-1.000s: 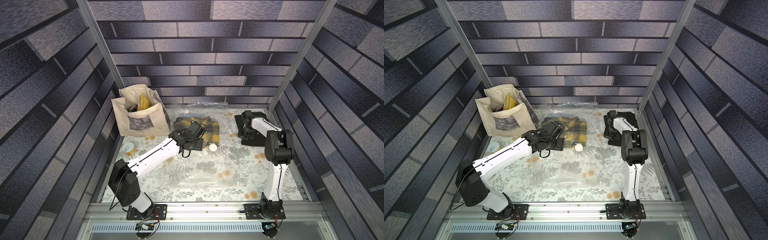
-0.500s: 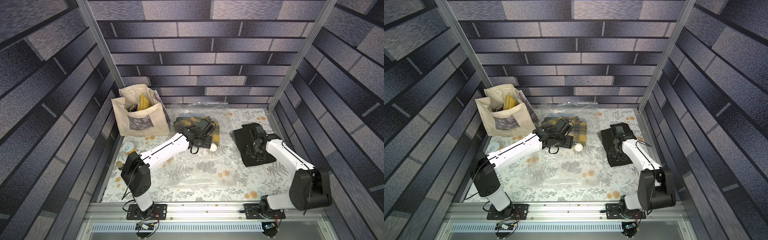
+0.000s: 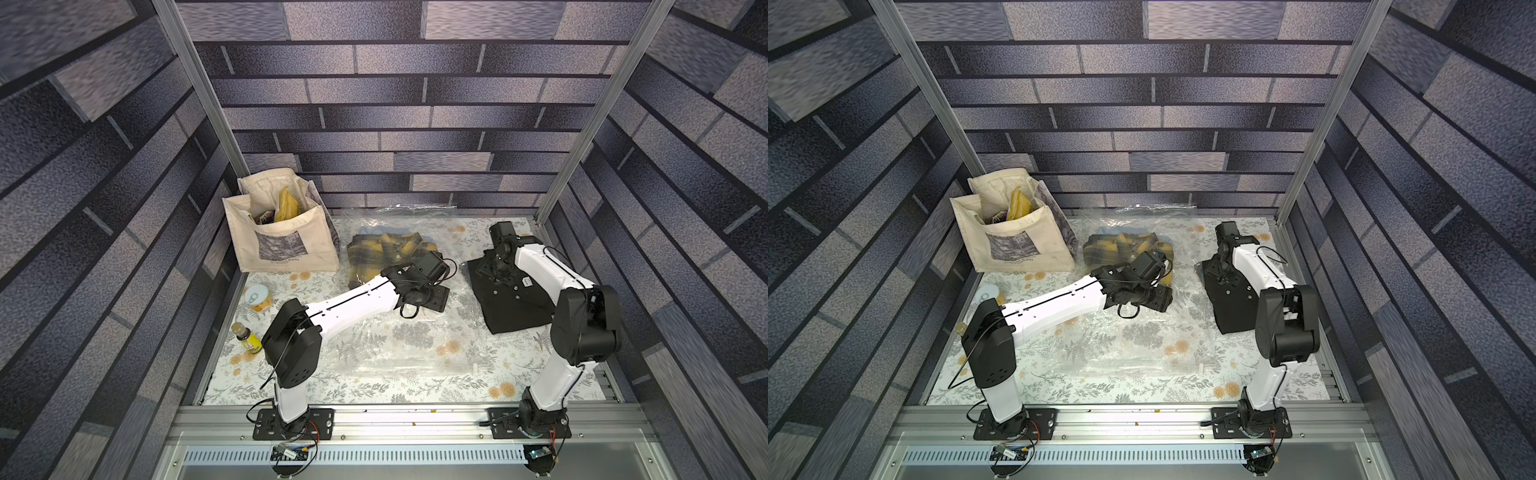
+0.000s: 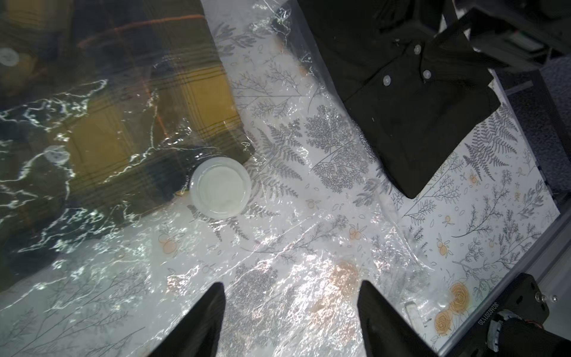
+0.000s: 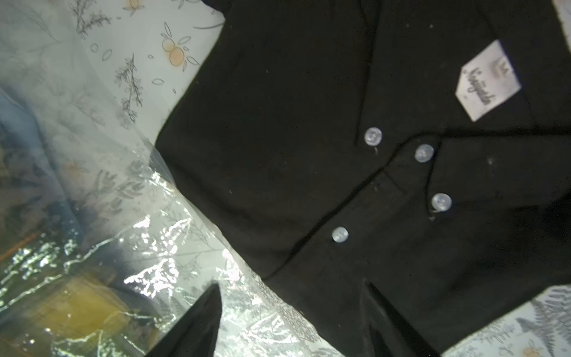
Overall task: Place the folded shirt into the vacuum bag
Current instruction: Move the shirt from the vacuum bag.
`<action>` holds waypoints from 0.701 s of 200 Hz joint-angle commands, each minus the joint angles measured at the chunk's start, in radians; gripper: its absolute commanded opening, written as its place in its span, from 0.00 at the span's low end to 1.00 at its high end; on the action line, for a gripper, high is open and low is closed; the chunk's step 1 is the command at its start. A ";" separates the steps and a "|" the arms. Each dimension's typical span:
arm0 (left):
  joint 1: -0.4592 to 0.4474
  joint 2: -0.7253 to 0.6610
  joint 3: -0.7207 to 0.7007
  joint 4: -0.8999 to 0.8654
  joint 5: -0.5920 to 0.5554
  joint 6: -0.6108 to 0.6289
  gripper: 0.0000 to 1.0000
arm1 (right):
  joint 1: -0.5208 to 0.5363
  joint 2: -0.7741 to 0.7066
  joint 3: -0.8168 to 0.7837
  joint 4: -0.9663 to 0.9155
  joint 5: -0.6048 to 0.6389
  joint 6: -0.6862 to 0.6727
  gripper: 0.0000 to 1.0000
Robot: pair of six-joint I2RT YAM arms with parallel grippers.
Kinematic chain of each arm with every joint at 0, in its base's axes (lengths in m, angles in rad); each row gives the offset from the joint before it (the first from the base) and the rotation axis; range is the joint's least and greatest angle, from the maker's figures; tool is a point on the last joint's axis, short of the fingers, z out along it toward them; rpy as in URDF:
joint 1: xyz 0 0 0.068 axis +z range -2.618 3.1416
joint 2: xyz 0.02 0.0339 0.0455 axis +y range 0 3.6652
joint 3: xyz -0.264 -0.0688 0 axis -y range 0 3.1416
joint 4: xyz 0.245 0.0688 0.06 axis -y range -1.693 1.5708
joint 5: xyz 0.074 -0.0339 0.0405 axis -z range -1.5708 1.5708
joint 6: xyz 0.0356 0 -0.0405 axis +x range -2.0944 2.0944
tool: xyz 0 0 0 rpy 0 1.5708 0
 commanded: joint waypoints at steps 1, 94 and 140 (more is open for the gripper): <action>-0.008 0.050 0.022 0.054 0.081 -0.011 0.70 | -0.006 0.119 0.119 -0.004 0.015 0.083 0.73; 0.034 0.053 -0.079 0.119 0.127 -0.053 0.69 | -0.052 0.338 0.148 -0.012 -0.116 0.052 0.58; 0.044 0.052 -0.096 0.118 0.132 -0.054 0.69 | -0.094 0.253 0.076 0.004 -0.143 -0.071 0.18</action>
